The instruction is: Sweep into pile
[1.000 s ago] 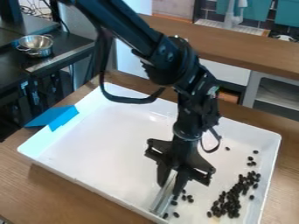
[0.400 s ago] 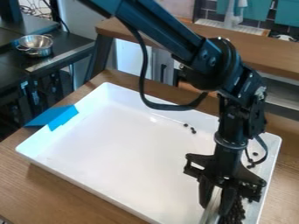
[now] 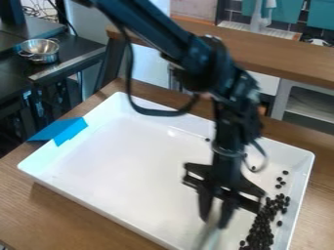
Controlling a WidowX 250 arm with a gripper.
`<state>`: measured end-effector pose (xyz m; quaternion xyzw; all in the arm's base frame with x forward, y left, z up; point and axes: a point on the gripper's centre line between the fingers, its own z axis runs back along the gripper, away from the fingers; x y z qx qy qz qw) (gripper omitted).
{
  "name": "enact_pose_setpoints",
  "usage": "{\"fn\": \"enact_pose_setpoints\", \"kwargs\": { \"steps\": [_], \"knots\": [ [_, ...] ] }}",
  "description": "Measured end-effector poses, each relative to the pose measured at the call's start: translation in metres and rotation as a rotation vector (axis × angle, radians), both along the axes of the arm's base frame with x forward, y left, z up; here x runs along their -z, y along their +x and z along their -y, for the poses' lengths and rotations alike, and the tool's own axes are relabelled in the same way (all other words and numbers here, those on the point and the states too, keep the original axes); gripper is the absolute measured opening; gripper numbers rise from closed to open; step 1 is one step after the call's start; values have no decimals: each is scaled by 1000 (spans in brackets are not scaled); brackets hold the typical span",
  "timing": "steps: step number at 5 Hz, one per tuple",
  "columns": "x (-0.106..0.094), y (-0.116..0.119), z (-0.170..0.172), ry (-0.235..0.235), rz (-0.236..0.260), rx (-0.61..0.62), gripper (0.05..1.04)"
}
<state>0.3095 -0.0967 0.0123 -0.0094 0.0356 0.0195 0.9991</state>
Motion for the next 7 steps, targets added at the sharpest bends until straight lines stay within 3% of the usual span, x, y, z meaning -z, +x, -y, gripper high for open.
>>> {"fn": "enact_pose_setpoints", "kwargs": {
  "steps": [2, 3, 4, 5, 7],
  "knots": [
    [-19, 15, -83, 4, 88, -24, 313],
    [-26, 32, -106, 11, 118, -42, 313],
    [-14, 52, -117, 21, 96, -75, 313],
    [-14, 71, -119, 23, 102, -100, 313],
    [-3, 88, -109, 41, 82, -118, 313]
  ]
}}
